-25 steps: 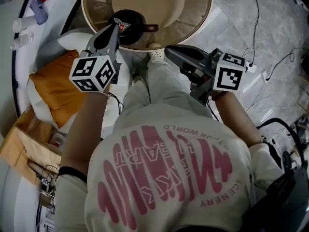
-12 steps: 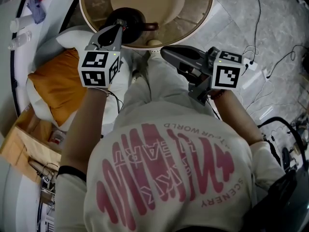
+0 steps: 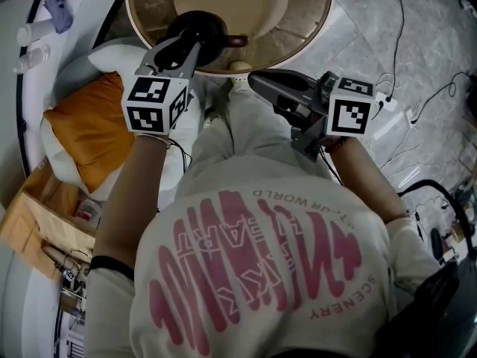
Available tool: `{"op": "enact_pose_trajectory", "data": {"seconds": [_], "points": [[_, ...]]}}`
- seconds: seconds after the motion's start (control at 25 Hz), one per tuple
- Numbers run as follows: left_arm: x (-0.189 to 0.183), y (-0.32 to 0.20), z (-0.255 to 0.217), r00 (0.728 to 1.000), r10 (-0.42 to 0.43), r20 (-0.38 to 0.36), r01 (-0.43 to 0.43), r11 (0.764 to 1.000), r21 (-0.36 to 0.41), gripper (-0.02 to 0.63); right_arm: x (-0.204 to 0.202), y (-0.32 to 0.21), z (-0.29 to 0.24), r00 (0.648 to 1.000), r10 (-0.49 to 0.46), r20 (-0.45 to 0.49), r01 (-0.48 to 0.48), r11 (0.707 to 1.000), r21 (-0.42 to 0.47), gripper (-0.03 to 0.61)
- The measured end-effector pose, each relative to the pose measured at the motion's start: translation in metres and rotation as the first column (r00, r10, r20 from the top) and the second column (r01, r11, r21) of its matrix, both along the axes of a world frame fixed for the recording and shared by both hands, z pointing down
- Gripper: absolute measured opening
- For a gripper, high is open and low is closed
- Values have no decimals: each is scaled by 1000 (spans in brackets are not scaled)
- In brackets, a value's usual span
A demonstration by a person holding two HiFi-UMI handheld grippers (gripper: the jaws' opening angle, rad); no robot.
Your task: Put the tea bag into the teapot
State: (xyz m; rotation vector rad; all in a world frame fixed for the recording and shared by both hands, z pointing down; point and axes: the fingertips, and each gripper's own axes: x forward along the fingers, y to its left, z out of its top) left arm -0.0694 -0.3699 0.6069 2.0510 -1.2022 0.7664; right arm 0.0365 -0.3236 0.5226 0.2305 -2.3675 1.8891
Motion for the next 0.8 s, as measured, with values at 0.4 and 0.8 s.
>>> {"op": "enact_pose_trajectory", "data": {"seconds": [0.4, 0.8], "points": [[-4, -7, -15, 1000, -20, 3, 20, 999, 26, 117, -4, 0, -7, 1000, -18, 10, 17, 1000, 16, 6], [-9, -5, -56, 997, -68, -35, 71, 995, 70, 35, -21, 1, -35, 998, -60, 19, 58, 995, 85, 6]]}}
